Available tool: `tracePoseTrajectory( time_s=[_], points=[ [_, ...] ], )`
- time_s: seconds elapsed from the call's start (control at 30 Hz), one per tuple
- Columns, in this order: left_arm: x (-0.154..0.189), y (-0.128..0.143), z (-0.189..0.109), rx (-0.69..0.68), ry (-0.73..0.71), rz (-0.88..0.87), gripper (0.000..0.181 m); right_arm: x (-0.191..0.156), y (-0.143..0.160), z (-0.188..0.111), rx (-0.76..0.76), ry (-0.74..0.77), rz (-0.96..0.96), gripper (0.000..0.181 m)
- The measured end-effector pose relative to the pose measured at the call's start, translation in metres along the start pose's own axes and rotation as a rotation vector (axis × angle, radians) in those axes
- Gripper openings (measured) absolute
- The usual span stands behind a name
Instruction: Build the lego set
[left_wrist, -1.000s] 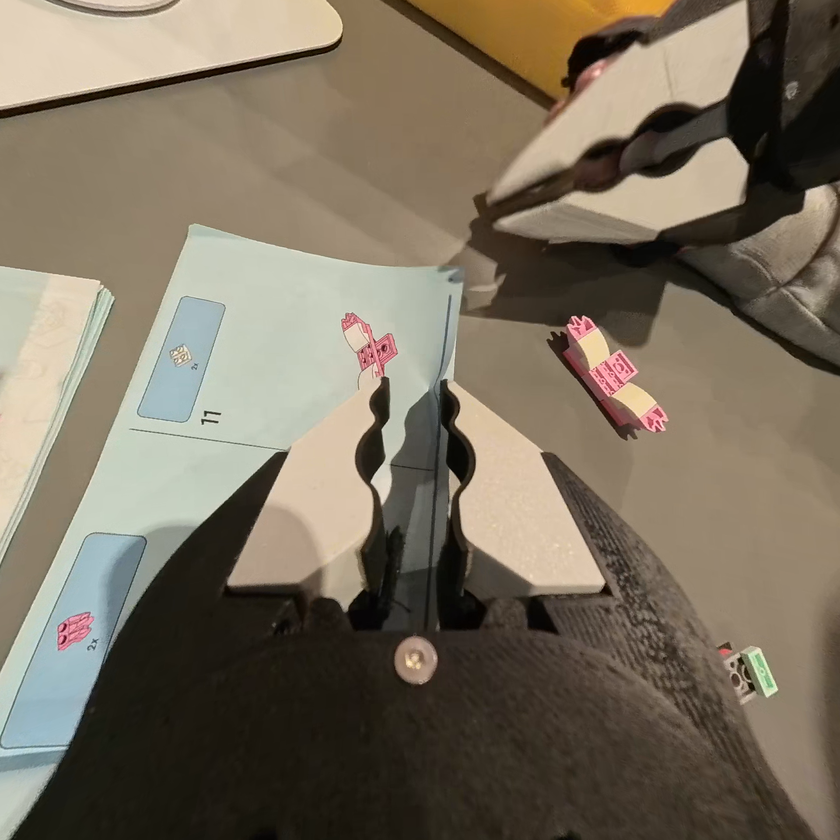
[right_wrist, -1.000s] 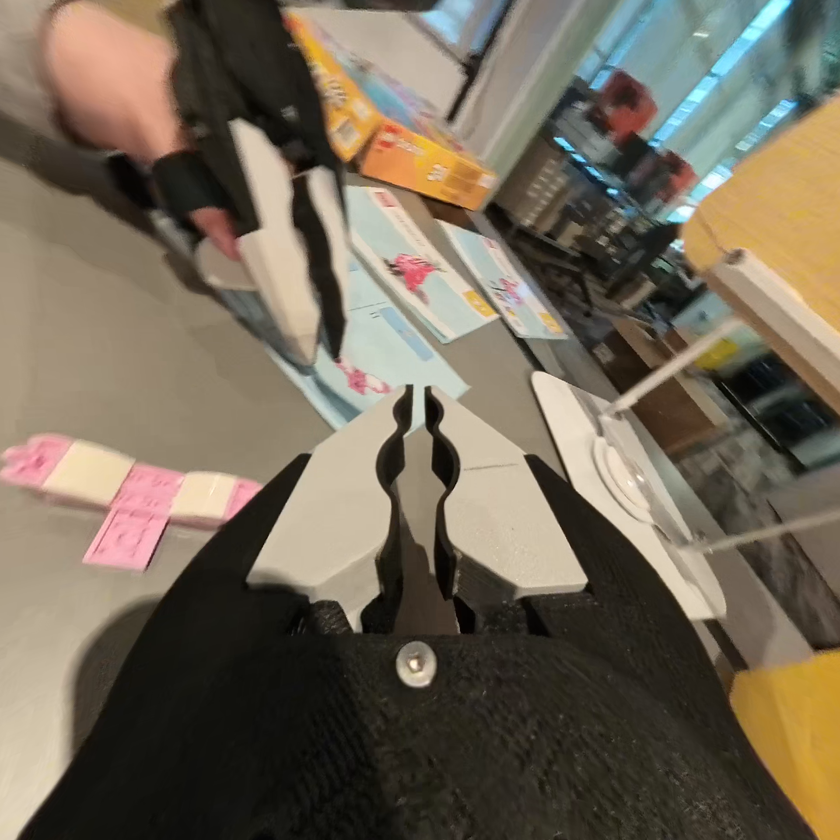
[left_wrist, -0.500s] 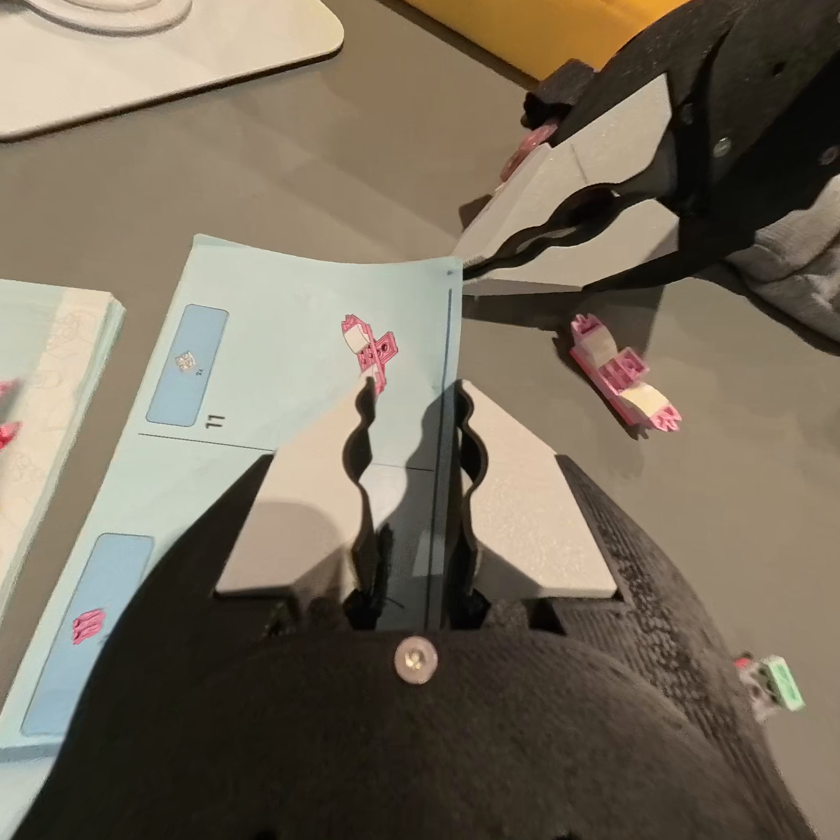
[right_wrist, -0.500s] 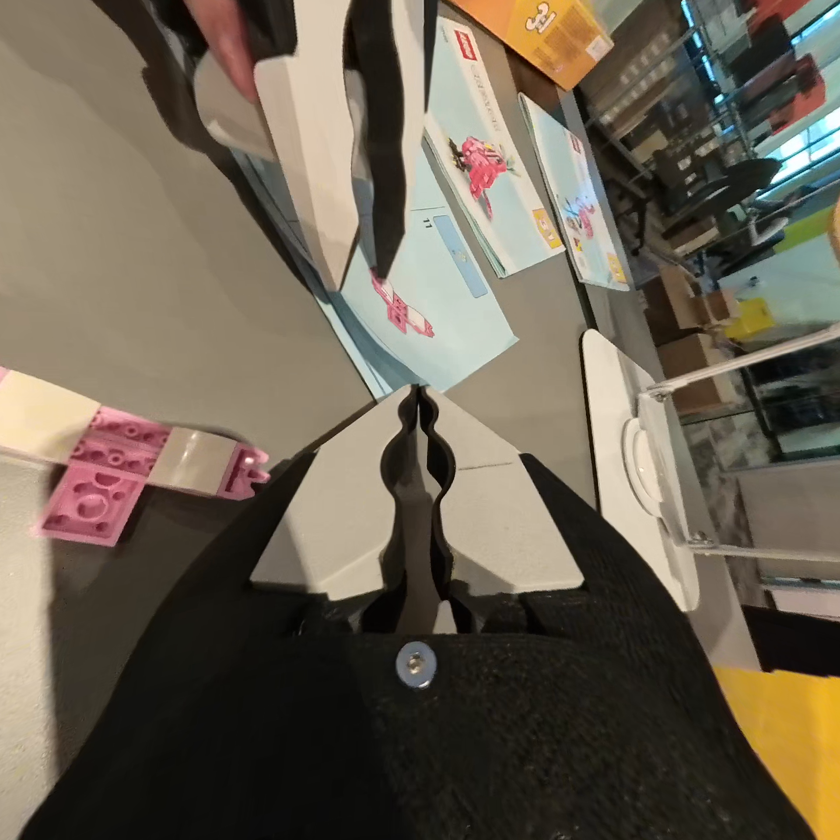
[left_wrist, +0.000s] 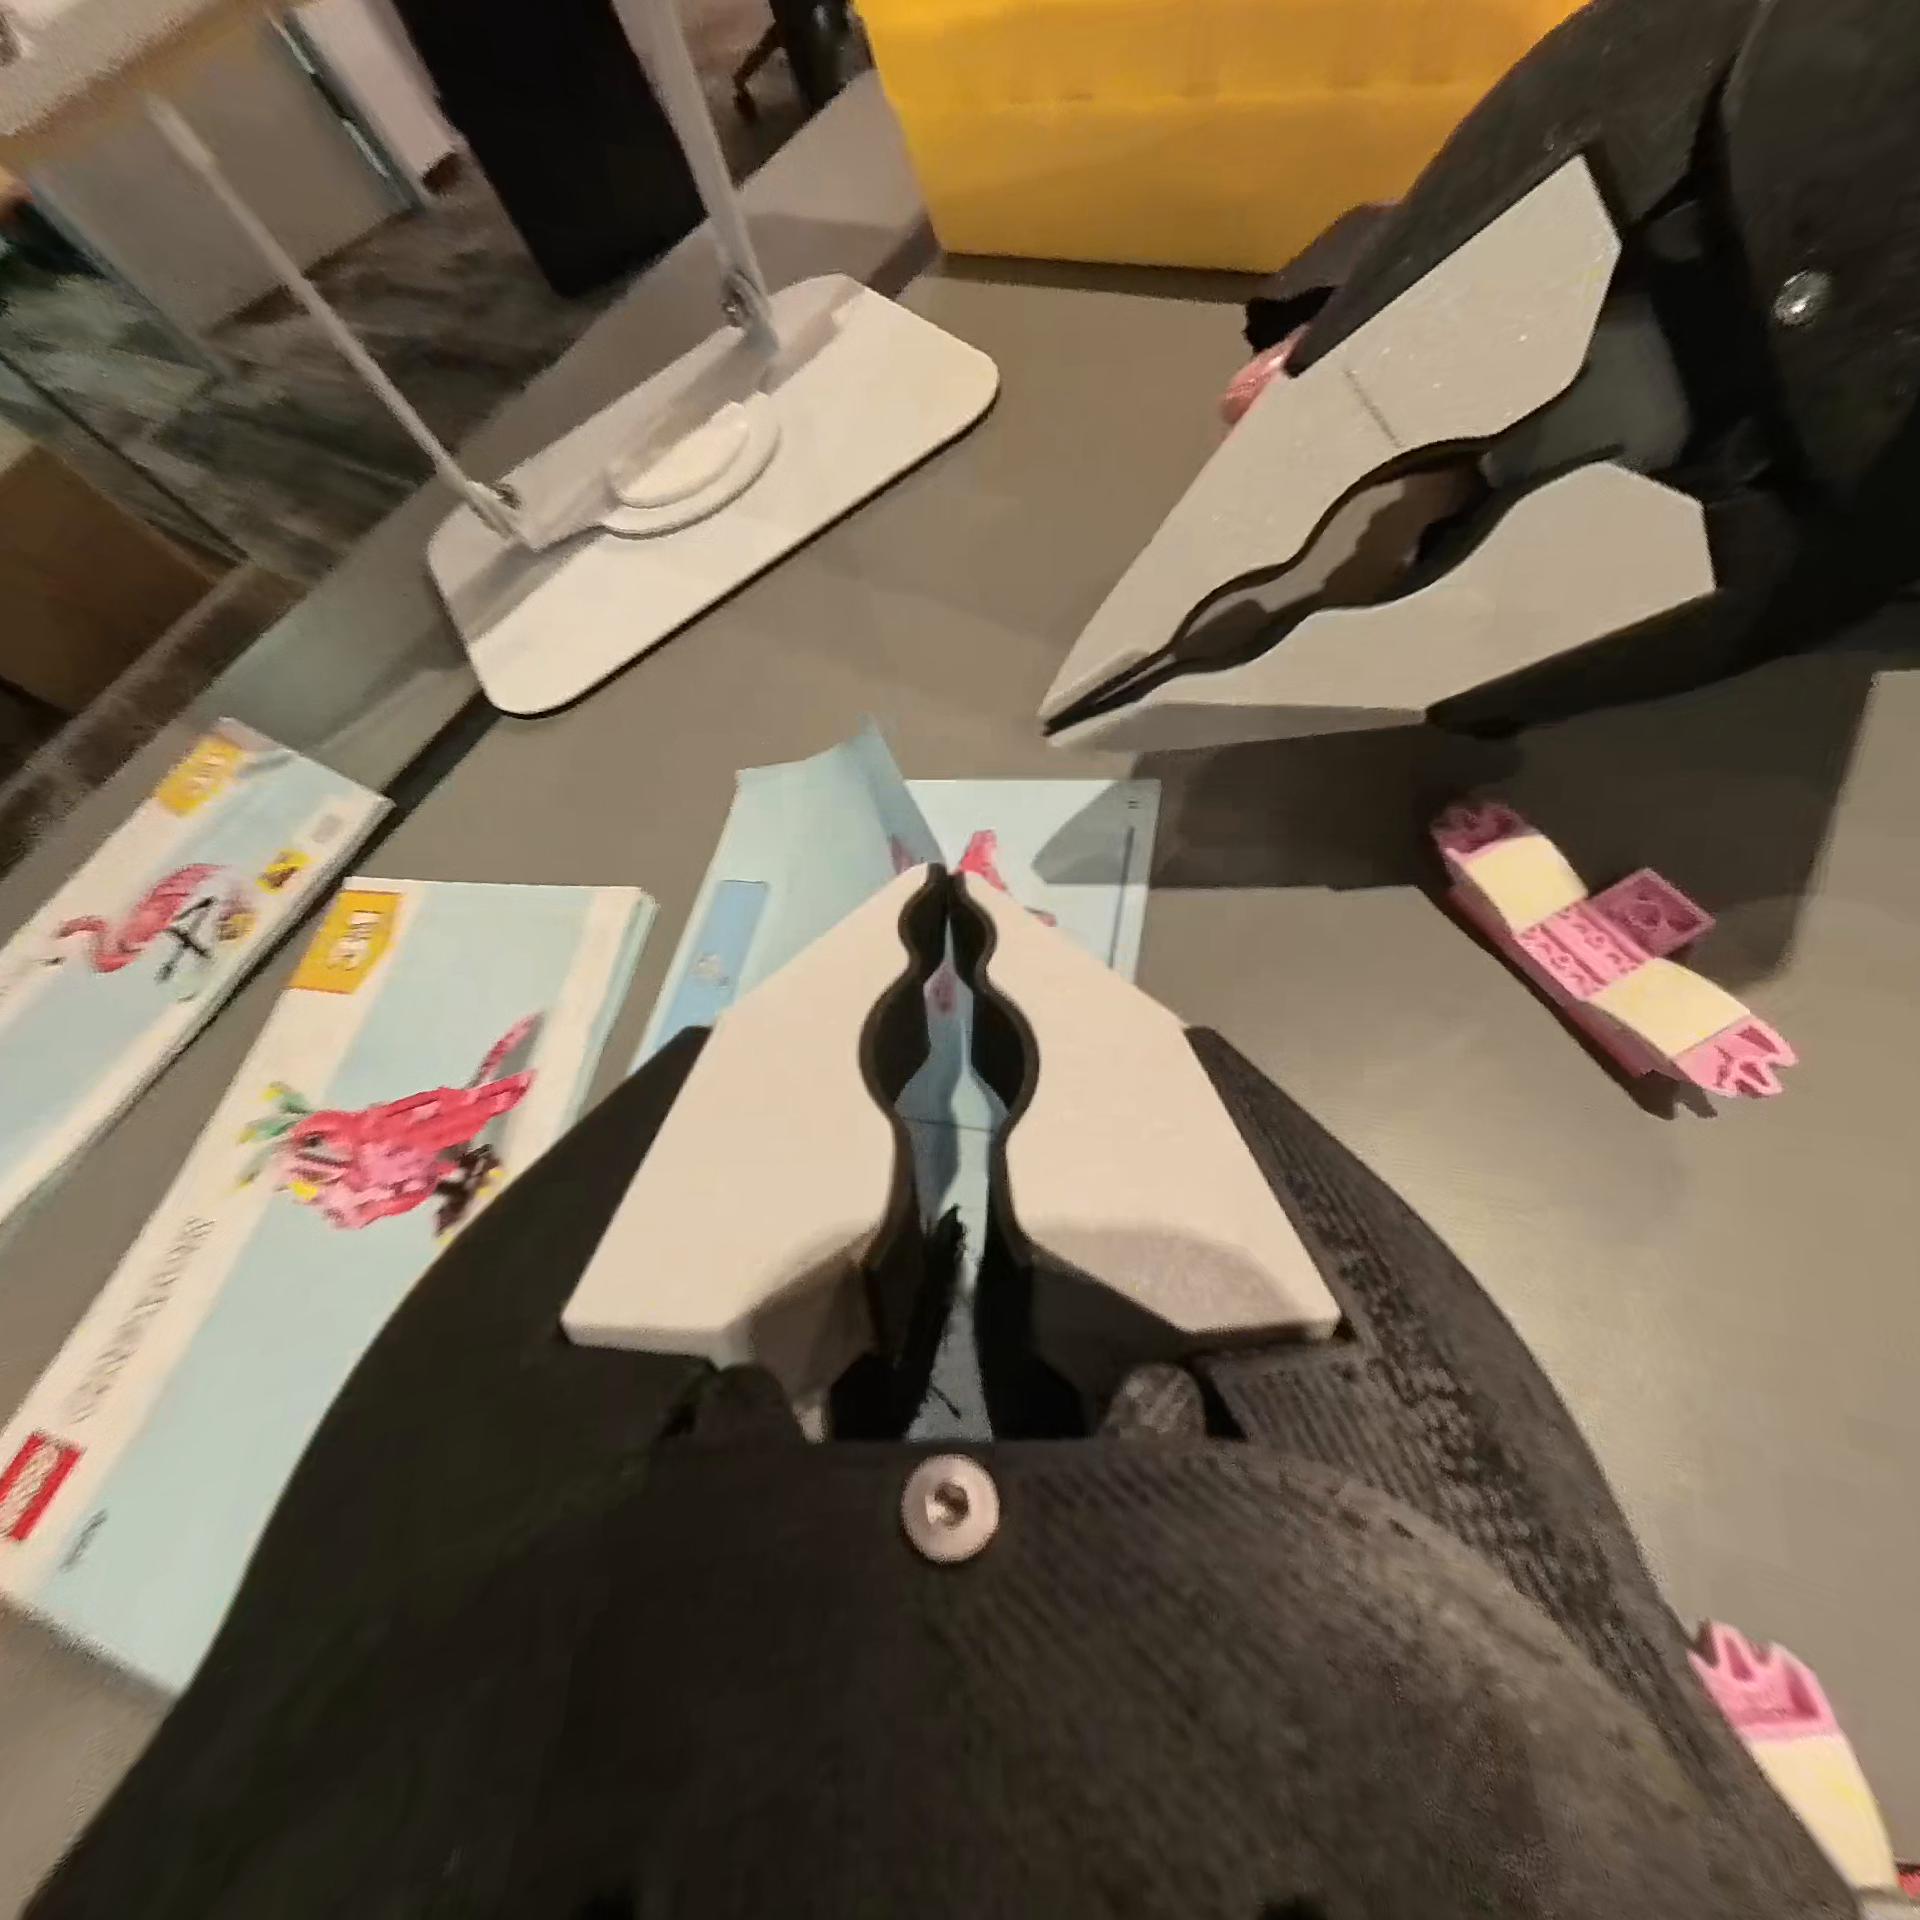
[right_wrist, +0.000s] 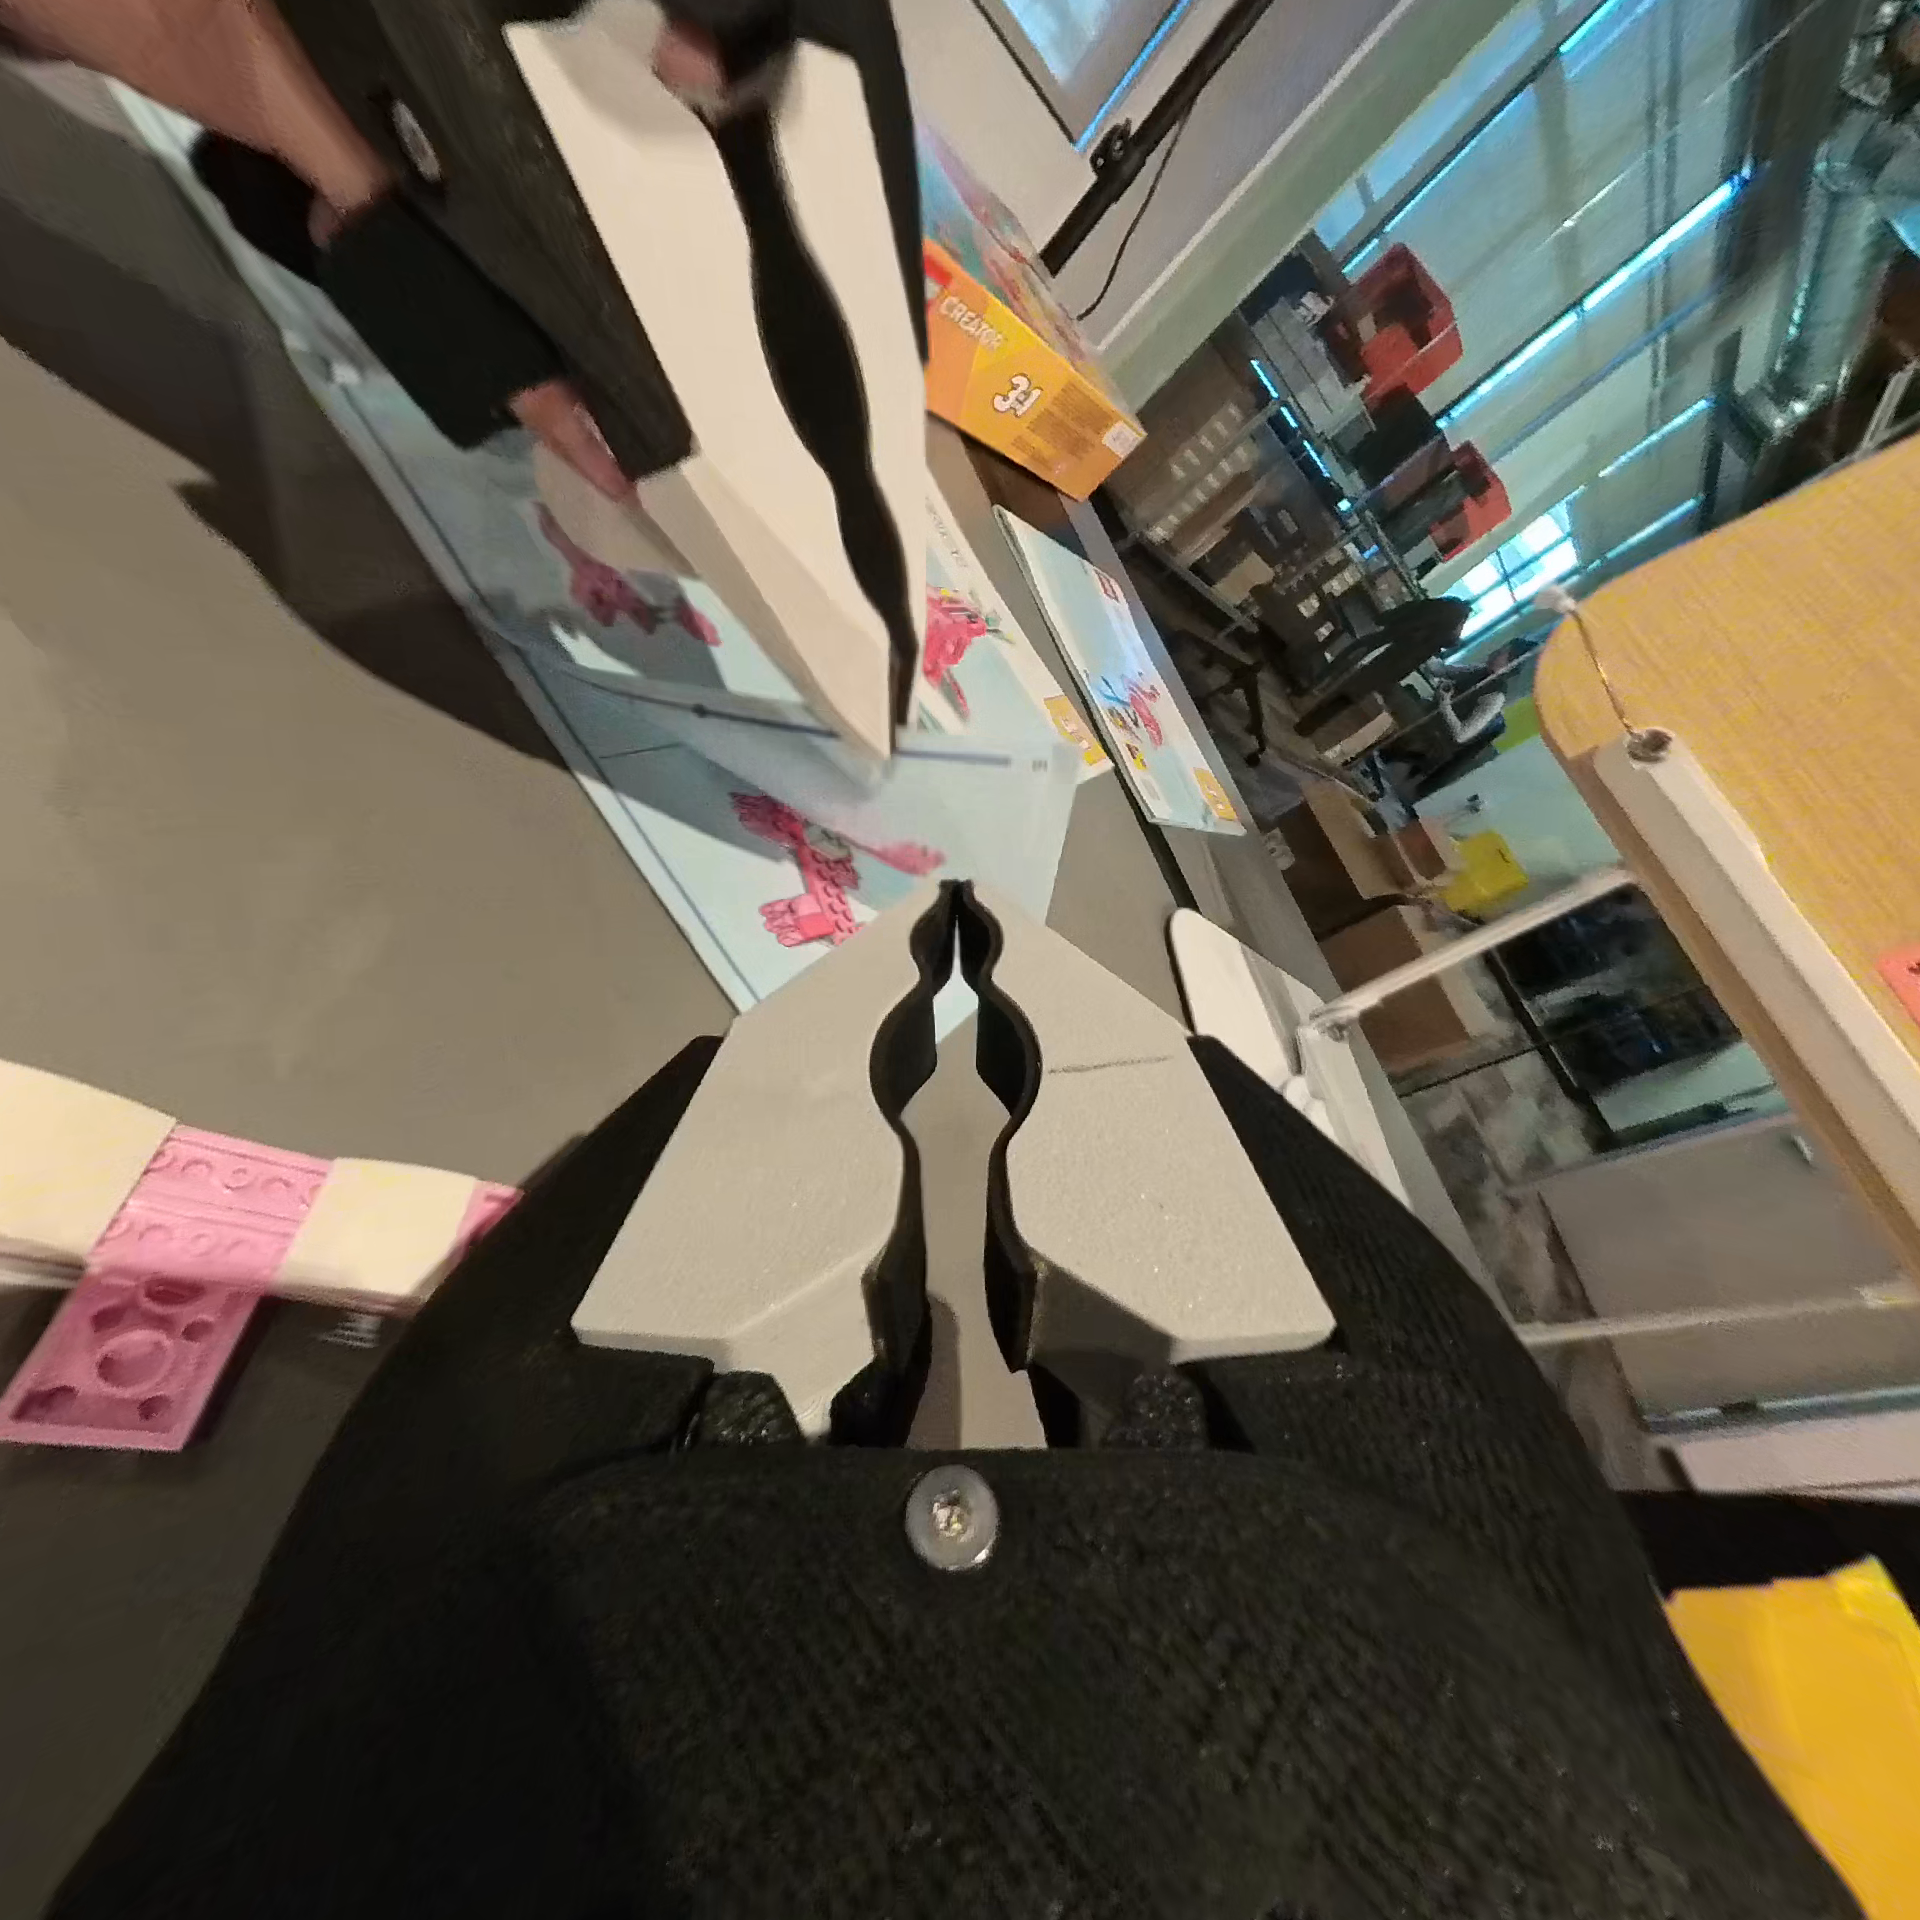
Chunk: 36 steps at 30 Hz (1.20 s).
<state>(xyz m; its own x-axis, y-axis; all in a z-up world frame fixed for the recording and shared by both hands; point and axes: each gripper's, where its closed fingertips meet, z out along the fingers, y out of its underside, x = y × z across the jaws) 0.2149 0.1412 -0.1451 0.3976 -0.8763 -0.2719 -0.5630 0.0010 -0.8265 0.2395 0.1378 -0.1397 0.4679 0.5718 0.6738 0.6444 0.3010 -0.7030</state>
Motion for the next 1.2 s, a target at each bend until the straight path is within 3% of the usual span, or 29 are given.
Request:
tracePoseTrajectory(
  time_s=[0.17, 0.4, 0.63, 0.73, 0.83, 0.9, 0.97, 1.03, 1.13, 1.2],
  points=[
    [-0.02, 0.013, -0.028, -0.047, -0.133, -0.022, 0.0, 0.009, -0.002, -0.006, 0.038, 0.033, 0.062, 0.0],
    [-0.054, 0.061, -0.126, -0.096, -0.379, -0.209, 0.0, 0.022, 0.0, -0.011, 0.048, 0.099, 0.095, 0.0],
    [-0.043, 0.13, -0.211, -0.111, -0.466, -0.525, 0.001, 0.032, 0.002, -0.019, 0.059, 0.142, 0.138, 0.0],
    [-0.027, 0.15, -0.231, -0.115, -0.429, -0.674, 0.017, 0.036, 0.004, -0.022, 0.065, 0.158, 0.164, 0.0],
    [-0.018, 0.152, -0.25, -0.049, -0.454, -0.713, 0.022, 0.041, 0.005, -0.025, 0.072, 0.178, 0.196, 0.0],
    [-0.025, 0.133, -0.262, 0.067, -0.53, -0.638, 0.013, 0.045, 0.004, -0.027, 0.082, 0.198, 0.215, 0.0],
    [-0.031, 0.096, -0.257, 0.173, -0.563, -0.536, 0.01, 0.048, 0.003, -0.027, 0.088, 0.212, 0.23, 0.0],
    [-0.023, 0.051, -0.228, 0.225, -0.498, -0.424, 0.007, 0.047, 0.004, -0.026, 0.079, 0.208, 0.231, 0.001],
    [0.004, 0.002, -0.153, 0.137, -0.318, -0.232, 0.002, 0.041, 0.003, -0.026, 0.073, 0.193, 0.201, 0.001],
    [0.013, -0.013, -0.103, 0.019, -0.275, -0.064, 0.0, 0.039, 0.002, -0.026, 0.069, 0.187, 0.179, 0.0]
  ],
)
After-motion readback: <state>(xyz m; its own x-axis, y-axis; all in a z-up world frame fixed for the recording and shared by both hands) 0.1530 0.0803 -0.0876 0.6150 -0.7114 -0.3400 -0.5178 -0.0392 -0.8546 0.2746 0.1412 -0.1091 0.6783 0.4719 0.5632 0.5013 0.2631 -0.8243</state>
